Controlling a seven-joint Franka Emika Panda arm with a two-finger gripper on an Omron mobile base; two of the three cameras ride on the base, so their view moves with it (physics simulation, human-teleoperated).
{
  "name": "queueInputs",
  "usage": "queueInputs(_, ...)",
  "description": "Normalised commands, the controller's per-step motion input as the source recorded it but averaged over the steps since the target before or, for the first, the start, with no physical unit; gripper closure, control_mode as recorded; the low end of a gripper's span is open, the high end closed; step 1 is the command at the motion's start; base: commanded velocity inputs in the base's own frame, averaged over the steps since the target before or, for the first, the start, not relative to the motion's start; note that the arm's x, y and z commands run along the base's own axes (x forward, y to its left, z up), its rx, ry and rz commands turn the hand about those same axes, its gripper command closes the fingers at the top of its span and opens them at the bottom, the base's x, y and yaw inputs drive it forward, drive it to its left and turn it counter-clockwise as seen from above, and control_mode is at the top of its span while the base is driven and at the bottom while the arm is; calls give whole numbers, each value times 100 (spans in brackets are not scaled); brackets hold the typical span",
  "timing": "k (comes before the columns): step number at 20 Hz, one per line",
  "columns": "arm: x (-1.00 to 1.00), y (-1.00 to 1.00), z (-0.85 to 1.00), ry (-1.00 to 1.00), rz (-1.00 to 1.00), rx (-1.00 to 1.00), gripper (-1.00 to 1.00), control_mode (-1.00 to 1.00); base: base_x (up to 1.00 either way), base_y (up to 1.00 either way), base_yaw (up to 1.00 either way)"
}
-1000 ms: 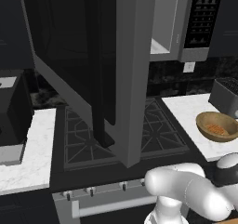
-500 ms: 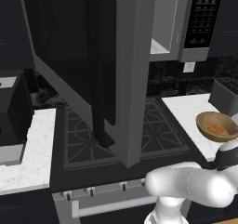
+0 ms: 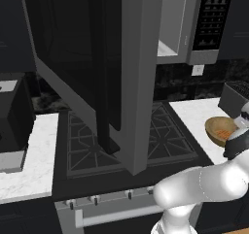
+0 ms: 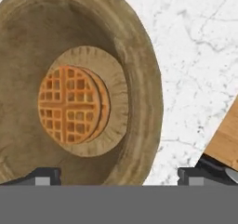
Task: Open the microwave, place the bowl with waffle inside the microwave, then close the microwave door and turn it on.
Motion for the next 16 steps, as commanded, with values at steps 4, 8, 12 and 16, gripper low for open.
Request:
queueInputs(4, 17, -44, -49, 4, 0, 0, -100, -100, 0, 0, 0)
queueInputs(8, 8, -41, -21, 0, 0, 3, -100, -100, 0, 0, 0)
queueInputs(12, 7, -12, -4, 0, -1, 2, 100, -100, 0, 0, 0)
queueInputs(16, 0, 0, 0, 0, 0, 0, 100, -100, 0, 0, 0)
